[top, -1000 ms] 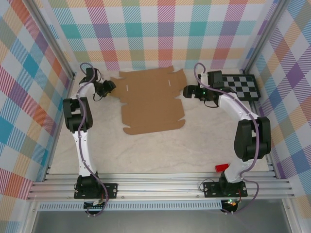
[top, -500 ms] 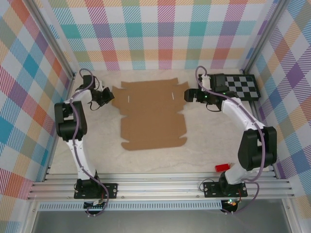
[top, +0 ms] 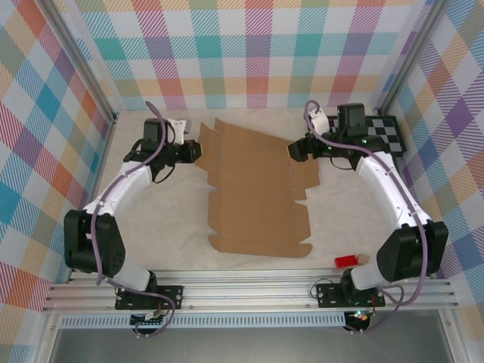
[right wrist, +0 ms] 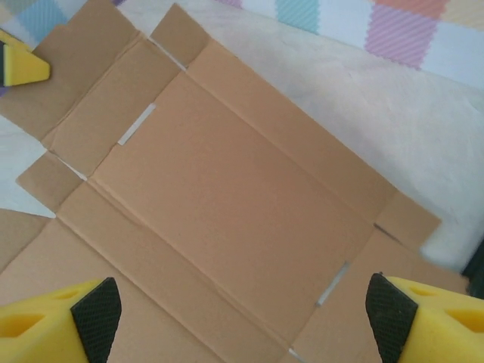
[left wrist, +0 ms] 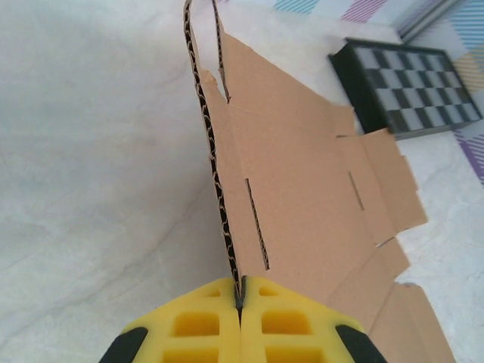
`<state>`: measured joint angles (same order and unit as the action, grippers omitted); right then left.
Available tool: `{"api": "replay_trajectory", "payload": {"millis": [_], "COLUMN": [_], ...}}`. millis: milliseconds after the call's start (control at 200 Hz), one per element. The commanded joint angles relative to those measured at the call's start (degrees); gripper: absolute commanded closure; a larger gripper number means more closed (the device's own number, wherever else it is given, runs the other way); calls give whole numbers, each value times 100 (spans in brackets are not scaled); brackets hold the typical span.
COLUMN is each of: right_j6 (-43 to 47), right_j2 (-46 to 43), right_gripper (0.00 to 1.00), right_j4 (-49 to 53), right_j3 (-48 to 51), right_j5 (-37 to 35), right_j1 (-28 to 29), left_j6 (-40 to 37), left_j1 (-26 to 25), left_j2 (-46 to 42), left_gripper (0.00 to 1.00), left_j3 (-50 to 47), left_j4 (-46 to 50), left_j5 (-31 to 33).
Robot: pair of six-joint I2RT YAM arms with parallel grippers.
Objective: Fold the paper box
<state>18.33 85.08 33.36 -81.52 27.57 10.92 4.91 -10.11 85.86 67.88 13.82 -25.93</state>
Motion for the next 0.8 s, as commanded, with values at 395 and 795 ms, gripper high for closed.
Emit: {"api": "replay_trajectory", "payload": {"millis": [395,795], "right_j6": [2369,2831], "right_j2": [2027,2469], "right_gripper": [27,36], "right_j4": [2032,2355], "right_j3": [-2992,-3785], "right_j5": [1700,1577], "right_j1": [188,253], "left_j6": [-1243,-1667], "left_j1": [-650,-650], "left_j2": [-1572,-1782], "left_gripper": [100,100], "left_j3": [91,-23], "left_j4": [59,15], "left_j5": [-395,-649]}}
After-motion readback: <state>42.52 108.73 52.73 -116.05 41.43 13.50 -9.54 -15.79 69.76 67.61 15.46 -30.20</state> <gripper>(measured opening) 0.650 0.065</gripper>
